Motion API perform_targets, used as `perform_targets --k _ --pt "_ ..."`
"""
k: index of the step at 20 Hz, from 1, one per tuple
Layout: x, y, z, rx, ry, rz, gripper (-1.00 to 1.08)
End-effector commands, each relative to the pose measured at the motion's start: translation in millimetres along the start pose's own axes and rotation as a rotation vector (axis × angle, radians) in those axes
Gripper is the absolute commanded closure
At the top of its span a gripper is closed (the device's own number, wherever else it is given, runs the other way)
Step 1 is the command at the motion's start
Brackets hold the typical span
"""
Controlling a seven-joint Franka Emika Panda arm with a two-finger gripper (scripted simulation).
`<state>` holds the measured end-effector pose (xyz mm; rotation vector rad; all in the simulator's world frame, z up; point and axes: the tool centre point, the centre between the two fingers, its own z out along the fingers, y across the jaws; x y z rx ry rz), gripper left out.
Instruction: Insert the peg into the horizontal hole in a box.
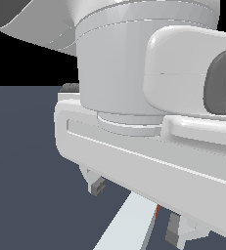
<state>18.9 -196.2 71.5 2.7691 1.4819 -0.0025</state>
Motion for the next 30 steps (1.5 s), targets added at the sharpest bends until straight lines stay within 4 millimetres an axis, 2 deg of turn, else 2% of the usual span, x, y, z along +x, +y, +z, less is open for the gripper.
perform_targets --k 1,6,15,20,21,30 --pt "-2.7 1.3 1.9 0.000 0.002 0.013 -0.92" --pt "-2.7 0.8 5.2 0.001 0.000 0.010 -0.92" --pt "-2.9 -0.4 46.4 0.000 0.002 0.013 -0.92" --pt "-2.5 0.9 52.0 0.000 0.002 0.013 -0.92" --pt "-2.5 0.9 52.0 0.000 0.002 0.013 1.08" --pt "-2.5 0.9 52.0 0.000 0.002 0.013 1.08"
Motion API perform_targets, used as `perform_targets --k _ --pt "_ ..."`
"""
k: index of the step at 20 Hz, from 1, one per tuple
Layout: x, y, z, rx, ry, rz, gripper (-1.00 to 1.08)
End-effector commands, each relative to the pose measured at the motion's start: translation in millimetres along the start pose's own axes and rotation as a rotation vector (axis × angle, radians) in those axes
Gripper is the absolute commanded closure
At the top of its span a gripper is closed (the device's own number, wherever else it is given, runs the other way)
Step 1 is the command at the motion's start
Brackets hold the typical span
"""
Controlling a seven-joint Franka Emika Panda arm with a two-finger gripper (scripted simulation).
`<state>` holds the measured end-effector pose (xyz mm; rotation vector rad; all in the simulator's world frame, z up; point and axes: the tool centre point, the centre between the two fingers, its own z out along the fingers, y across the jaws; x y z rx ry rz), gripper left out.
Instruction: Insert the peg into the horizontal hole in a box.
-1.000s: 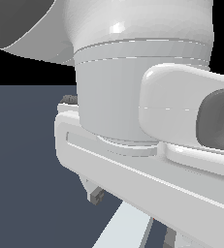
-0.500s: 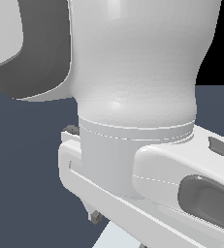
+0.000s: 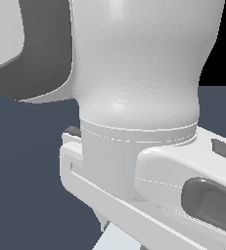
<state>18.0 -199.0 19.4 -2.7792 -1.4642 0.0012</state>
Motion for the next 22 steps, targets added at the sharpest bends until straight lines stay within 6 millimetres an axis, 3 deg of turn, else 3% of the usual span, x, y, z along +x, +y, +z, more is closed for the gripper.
perform_targets --k 1,5,10,16,22 --pt "0.0 0.0 -0.3 0.000 0.000 0.000 1.08" --pt "6.3 0.5 -2.9 0.000 0.000 -0.025 1.08" --pt "32.2 0.5 -13.8 -0.001 -0.001 -0.123 1.08" --pt "86.5 -8.2 -36.7 -0.002 -0.001 -0.332 1.08" --pt "144.2 -32.2 -62.2 -0.002 -0.001 -0.568 1.08"
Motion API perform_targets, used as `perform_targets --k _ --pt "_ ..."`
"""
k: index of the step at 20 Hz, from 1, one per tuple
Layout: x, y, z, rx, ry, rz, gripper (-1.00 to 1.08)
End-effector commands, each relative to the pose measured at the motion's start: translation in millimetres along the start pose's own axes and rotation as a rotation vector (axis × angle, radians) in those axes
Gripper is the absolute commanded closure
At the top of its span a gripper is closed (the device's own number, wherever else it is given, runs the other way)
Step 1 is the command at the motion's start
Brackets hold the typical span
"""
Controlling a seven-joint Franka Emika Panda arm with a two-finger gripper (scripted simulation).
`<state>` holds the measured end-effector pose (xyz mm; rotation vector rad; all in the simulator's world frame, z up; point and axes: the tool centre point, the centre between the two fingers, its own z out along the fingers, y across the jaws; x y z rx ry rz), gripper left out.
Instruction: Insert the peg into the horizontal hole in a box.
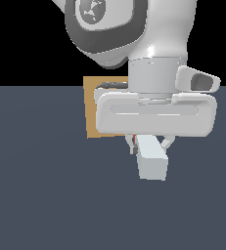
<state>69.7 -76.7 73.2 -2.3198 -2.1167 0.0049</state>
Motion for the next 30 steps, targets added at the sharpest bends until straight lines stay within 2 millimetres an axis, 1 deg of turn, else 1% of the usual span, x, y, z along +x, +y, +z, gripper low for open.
perform_targets --k 1,5,9,13,17,20,23,25,28,30 --pt "23.8 1.6 -11.9 -0.004 -0.001 -0.091 1.08" --pt "51.4 -1.6 -23.0 -0.004 0.000 -0.195 1.08" --pt "67.3 -5.1 -29.4 -0.003 0.000 -0.256 1.08" --pt "72.0 -6.8 -31.3 -0.003 0.001 -0.274 1.08" --pt "72.1 -7.8 -29.2 0.000 0.001 -0.273 1.08" --pt "71.4 -6.1 -33.3 -0.006 0.000 -0.277 1.08" --pt "71.4 -6.1 -33.3 -0.006 0.000 -0.277 1.08" --pt "71.6 -7.4 -31.0 -0.002 0.001 -0.276 1.08" --pt "78.3 -9.7 -30.9 -0.002 0.001 -0.276 1.08" --pt "87.4 -12.5 -31.2 -0.003 0.001 -0.276 1.08"
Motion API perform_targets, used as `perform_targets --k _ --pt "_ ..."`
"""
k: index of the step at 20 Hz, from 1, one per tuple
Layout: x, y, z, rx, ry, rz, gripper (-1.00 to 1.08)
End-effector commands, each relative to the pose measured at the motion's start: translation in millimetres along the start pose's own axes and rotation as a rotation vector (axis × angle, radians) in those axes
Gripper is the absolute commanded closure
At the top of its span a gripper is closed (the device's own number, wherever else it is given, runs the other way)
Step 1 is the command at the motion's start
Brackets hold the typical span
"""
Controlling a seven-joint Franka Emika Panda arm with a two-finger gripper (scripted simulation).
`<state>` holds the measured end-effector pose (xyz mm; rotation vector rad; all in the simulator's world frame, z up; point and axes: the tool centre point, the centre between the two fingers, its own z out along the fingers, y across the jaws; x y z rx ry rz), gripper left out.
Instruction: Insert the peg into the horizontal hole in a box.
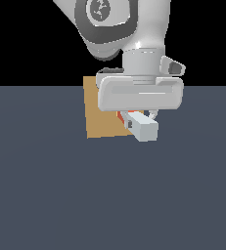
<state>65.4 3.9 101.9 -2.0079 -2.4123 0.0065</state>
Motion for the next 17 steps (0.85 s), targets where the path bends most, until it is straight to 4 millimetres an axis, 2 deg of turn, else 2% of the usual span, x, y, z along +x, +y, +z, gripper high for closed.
perform_targets --k 1,10,13,17 --pt "13.6 1.1 -2.3 -0.004 0.000 -0.002 1.08" --pt "90.4 0.5 -3.8 -0.007 0.000 -0.003 1.08" --pt "105.1 1.1 -4.0 -0.007 0.000 -0.003 1.08" --pt "112.0 2.0 -4.5 -0.008 -0.001 -0.003 1.08"
